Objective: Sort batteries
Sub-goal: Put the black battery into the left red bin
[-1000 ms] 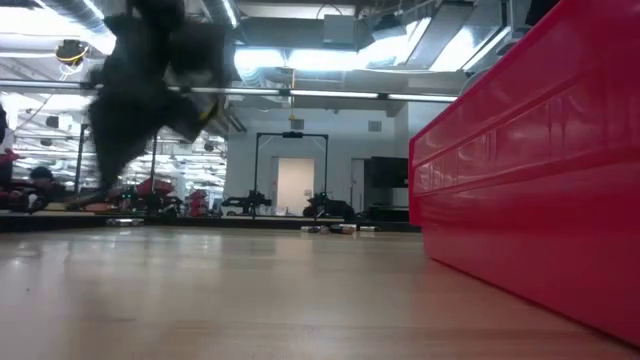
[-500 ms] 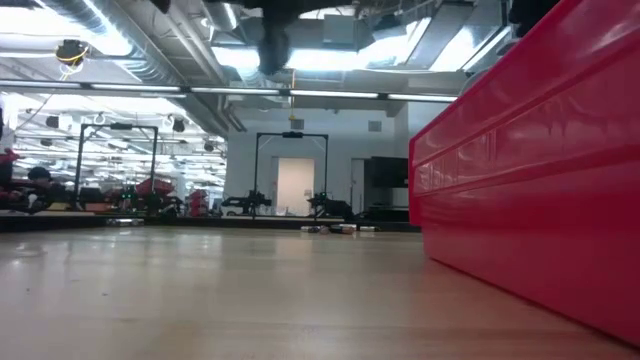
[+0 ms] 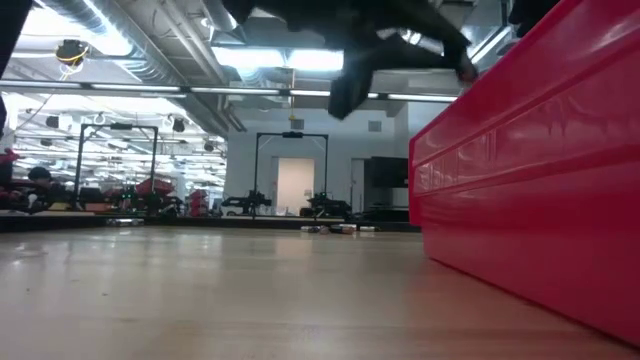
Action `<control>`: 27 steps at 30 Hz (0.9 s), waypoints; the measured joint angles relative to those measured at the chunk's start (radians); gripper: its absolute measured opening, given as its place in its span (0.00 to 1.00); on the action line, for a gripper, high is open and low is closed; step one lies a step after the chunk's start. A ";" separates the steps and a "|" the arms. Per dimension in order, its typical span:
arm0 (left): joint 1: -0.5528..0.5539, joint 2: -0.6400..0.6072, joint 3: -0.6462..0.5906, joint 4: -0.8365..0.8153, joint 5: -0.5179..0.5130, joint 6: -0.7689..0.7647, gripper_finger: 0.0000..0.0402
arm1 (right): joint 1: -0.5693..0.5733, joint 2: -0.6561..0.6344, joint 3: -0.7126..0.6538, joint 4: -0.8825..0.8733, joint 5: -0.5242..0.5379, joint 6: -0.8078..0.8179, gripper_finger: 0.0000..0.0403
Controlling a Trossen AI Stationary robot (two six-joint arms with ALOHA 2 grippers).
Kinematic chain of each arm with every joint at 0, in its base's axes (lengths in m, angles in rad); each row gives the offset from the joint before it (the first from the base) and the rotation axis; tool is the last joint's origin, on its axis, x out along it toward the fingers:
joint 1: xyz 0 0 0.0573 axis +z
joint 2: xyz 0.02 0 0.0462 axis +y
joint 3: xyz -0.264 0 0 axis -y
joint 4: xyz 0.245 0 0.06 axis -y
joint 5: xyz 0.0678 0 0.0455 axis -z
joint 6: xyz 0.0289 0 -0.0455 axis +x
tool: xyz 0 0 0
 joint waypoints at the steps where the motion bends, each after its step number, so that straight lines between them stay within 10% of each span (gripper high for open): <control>1: 0.001 0.014 0.014 -0.009 0.020 0.014 0.15 | 0.000 0.000 0.000 0.000 0.000 0.000 0.34; 16: -0.013 0.064 0.086 -0.008 0.068 0.117 0.43 | 0.000 0.000 0.000 0.001 -0.035 -0.001 0.34; 27: 0.015 -0.056 0.086 -0.062 0.117 0.208 0.42 | -0.121 -0.024 0.000 -0.189 -0.339 0.028 0.34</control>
